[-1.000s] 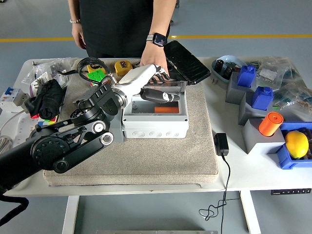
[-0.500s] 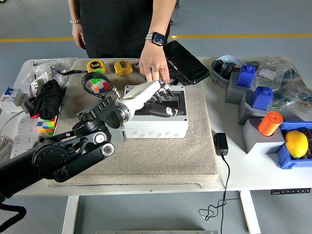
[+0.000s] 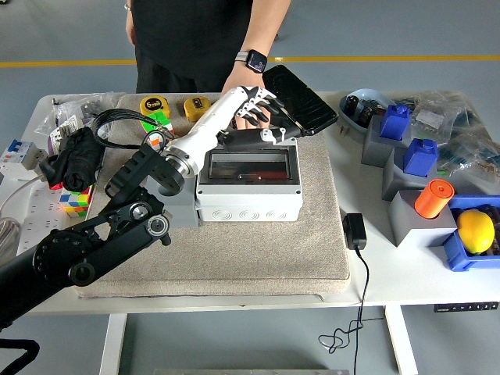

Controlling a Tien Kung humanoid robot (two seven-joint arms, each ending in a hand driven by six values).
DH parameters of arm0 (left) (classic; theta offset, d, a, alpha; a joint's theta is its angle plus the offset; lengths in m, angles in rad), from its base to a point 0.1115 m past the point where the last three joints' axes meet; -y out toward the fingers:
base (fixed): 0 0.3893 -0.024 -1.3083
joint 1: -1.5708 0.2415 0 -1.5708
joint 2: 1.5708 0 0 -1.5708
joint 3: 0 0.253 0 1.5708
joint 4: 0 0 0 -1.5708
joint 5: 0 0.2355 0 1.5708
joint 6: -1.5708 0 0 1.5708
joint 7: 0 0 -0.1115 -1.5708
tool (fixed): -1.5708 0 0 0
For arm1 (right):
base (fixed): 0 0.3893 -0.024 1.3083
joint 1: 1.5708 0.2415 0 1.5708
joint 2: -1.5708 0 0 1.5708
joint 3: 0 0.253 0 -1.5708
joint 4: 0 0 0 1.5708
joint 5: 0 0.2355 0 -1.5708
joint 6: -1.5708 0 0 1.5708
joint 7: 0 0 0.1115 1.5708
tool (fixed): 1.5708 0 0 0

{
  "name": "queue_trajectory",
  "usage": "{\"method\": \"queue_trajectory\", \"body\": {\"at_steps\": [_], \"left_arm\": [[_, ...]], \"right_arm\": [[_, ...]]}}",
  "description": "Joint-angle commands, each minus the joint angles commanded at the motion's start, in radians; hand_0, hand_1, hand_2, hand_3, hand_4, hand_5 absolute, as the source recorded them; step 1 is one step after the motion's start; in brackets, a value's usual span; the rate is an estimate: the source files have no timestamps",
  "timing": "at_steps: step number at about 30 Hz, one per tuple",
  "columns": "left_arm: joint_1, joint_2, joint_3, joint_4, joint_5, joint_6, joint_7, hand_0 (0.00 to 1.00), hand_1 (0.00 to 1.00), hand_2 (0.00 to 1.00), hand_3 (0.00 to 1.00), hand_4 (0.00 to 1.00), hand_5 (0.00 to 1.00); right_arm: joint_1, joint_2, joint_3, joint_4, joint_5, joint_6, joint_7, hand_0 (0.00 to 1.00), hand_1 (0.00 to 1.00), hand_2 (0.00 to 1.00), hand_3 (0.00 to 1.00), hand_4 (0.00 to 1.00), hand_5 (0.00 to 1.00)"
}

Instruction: Fetch the battery,place it into the box,close the lid of the box

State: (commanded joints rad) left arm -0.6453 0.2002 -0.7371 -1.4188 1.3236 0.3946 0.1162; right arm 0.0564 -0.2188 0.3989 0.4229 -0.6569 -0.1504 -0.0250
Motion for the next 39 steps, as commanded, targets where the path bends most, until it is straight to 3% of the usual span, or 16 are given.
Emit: {"method": "queue_trajectory", "body": {"at_steps": [4, 5, 10, 15, 25, 39], "left_arm": [[0.061, -0.001, -0.091, 0.010, -0.161, 0.034, -0.117, 0.479, 0.569, 0.607, 0.600, 0.968, 0.541], [0.074, -0.002, -0.110, 0.013, -0.199, 0.036, -0.133, 0.447, 0.563, 0.551, 0.571, 0.958, 0.520], [0.141, 0.007, -0.226, 0.047, -0.348, 0.034, -0.188, 0.447, 0.563, 0.551, 0.571, 0.958, 0.520], [0.189, 0.030, -0.309, 0.062, -0.357, 0.014, -0.190, 0.441, 0.551, 0.539, 0.561, 0.952, 0.518], [0.257, 0.041, -0.465, 0.065, -0.365, 0.004, -0.189, 0.442, 0.546, 0.534, 0.561, 0.950, 0.504], [0.269, 0.046, -0.525, 0.059, -0.364, -0.005, -0.180, 0.437, 0.546, 0.533, 0.560, 0.923, 0.465]], "right_arm": [[0.001, 0.002, -0.009, -0.008, 0.010, 0.002, 0.000, 0.589, 0.595, 0.555, 0.552, 0.914, 0.432], [0.002, 0.002, -0.013, -0.011, 0.014, 0.002, 0.000, 0.589, 0.595, 0.556, 0.552, 0.915, 0.431], [0.002, 0.004, -0.032, -0.034, 0.037, 0.009, -0.006, 0.589, 0.595, 0.556, 0.552, 0.915, 0.431], [0.004, 0.001, -0.027, -0.039, 0.038, 0.012, -0.010, 0.589, 0.598, 0.557, 0.552, 0.915, 0.432], [0.013, 0.005, -0.024, -0.039, 0.035, 0.015, -0.013, 0.589, 0.600, 0.561, 0.554, 0.916, 0.433], [0.024, 0.007, -0.026, -0.043, 0.037, 0.029, -0.032, 0.590, 0.600, 0.564, 0.553, 0.918, 0.437]]}}
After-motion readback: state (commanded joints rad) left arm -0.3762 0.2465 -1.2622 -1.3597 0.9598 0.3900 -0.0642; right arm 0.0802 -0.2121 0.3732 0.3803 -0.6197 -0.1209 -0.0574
